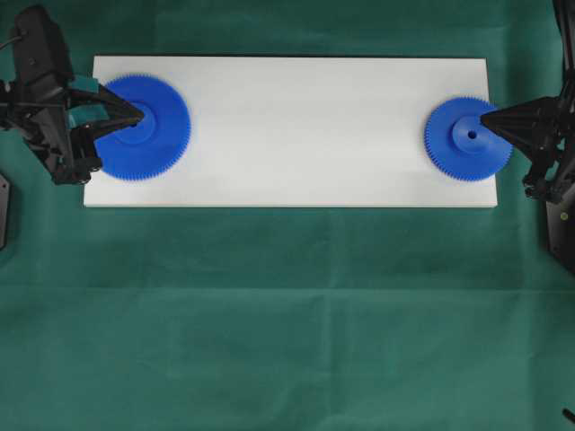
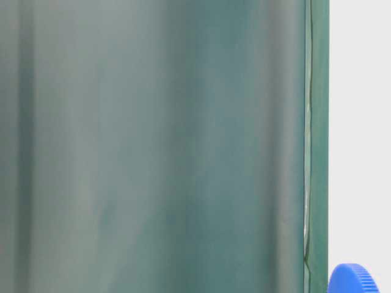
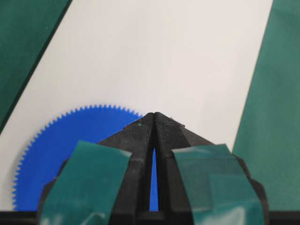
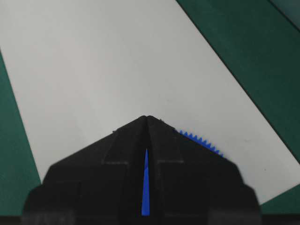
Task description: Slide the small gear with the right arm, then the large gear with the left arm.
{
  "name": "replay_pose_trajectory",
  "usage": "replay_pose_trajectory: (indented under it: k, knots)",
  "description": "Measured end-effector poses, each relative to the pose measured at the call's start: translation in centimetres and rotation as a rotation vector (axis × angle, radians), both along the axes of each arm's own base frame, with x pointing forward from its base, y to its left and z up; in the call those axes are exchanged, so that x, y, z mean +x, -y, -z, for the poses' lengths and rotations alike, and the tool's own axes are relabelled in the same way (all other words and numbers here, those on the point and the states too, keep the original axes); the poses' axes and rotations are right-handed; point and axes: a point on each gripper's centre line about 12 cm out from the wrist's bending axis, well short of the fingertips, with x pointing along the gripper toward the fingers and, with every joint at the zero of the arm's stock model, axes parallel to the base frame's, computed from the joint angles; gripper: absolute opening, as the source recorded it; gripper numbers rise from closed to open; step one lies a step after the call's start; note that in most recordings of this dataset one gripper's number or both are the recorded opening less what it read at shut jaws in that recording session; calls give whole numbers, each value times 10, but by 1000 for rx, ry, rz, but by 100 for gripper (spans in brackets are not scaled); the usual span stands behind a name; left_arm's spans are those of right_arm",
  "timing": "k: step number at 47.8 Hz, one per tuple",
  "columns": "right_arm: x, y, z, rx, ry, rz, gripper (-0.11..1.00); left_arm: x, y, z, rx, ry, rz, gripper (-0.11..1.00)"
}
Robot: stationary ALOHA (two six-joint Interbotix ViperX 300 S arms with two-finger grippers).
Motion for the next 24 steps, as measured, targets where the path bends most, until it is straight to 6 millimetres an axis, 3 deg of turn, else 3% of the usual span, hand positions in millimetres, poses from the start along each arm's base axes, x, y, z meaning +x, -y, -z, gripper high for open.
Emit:
replay_pose_trajectory:
  k: [24]
  knots:
    - [5,-8,-2,-14,79,-68,51,-21,19,0,38,130,54,0]
